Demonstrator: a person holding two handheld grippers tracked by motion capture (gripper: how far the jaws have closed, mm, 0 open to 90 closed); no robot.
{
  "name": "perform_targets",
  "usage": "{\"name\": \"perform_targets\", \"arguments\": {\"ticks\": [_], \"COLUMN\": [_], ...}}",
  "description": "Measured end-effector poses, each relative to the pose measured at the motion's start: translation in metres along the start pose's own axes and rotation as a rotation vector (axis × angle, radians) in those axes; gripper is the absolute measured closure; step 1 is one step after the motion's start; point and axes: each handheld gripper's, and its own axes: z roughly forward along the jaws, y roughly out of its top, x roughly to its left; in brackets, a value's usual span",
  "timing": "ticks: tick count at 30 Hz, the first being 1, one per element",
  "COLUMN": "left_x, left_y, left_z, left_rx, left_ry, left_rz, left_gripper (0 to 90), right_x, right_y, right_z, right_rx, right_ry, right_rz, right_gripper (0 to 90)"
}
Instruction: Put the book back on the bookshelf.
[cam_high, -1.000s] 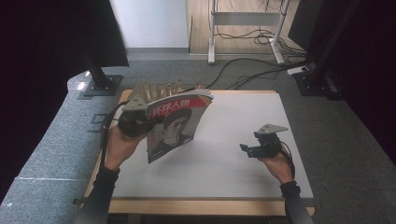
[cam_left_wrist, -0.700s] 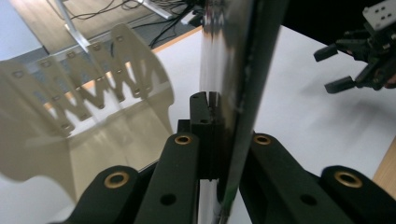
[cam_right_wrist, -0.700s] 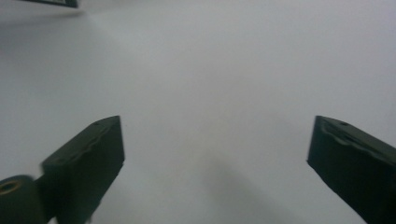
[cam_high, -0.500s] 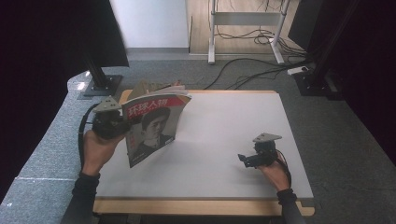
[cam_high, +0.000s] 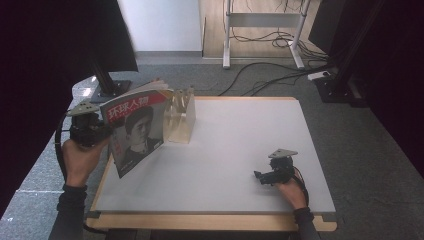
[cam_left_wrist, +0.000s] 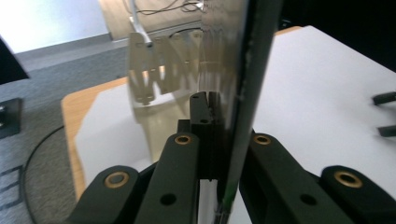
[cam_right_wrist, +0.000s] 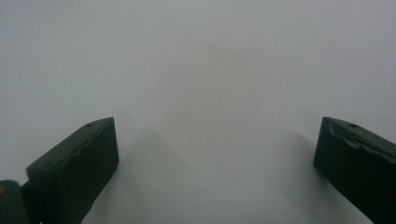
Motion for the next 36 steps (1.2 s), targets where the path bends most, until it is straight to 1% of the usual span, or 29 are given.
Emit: {"name": "perform_targets", "arguments": {"ticks": [2, 3, 6, 13, 16, 20, 21, 23, 28, 31, 32, 33, 35, 36], "left_x": [0.002, 0.007, 0.012, 0.022, 0.023, 0.027, 0.027, 0.029, 0.031, 0.031, 0.031, 0.031, 0.031, 0.031], "left_y": [0.0, 0.001, 0.003, 0.01, 0.014, 0.019, 0.019, 0.023, 0.028, 0.028, 0.028, 0.026, 0.022, 0.019], "left_z": [0.0, 0.0, 0.004, 0.023, 0.032, 0.043, 0.043, 0.052, 0.067, 0.077, 0.077, 0.085, 0.094, 0.096], "left_rx": [0.001, -0.001, -0.005, -0.005, -0.009, -0.026, -0.026, -0.044, -0.077, -0.082, -0.082, -0.08, -0.073, -0.074], "left_ry": [0.008, 0.02, 0.033, 0.047, 0.058, 0.074, 0.074, 0.081, 0.078, 0.083, 0.083, 0.097, 0.093, 0.091], "left_rz": [-0.003, -0.015, -0.031, -0.057, -0.059, -0.07, -0.07, -0.083, -0.105, -0.105, -0.105, -0.098, -0.091, -0.081], "left_gripper": [87.0, 87.1, 87.0, 87.0, 87.0, 87.0, 87.0, 87.0, 87.0, 87.0, 87.0, 86.9, 86.9, 86.8], "right_x": [0.001, 0.002, 0.002, 0.002, 0.002, 0.002, 0.002, 0.002, 0.002, 0.002, 0.002, 0.002, 0.002, 0.002], "right_y": [0.0, 0.0, 0.0, 0.0, 0.0, 0.0, 0.0, 0.0, 0.0, 0.0, 0.0, 0.0, -0.001, -0.001], "right_z": [0.001, 0.001, 0.001, 0.001, 0.001, 0.001, 0.001, 0.001, 0.001, 0.001, 0.001, 0.001, 0.001, 0.001], "right_rx": [0.008, 0.014, 0.014, 0.012, 0.01, 0.012, 0.012, 0.012, 0.01, 0.01, 0.01, 0.01, 0.01, 0.01], "right_ry": [-0.008, -0.014, -0.014, -0.015, -0.014, -0.011, -0.011, -0.011, -0.011, -0.012, -0.011, -0.011, -0.011, -0.011], "right_rz": [-0.007, -0.013, -0.013, -0.014, -0.016, -0.015, -0.015, -0.012, -0.013, -0.014, -0.014, -0.014, -0.015, -0.015], "right_gripper": [0.0, 0.0, 0.0, 0.0, 0.0, 0.0, 0.0, 0.0, 0.0, 0.0, 0.0, 0.0, 0.0, 0.0]}}
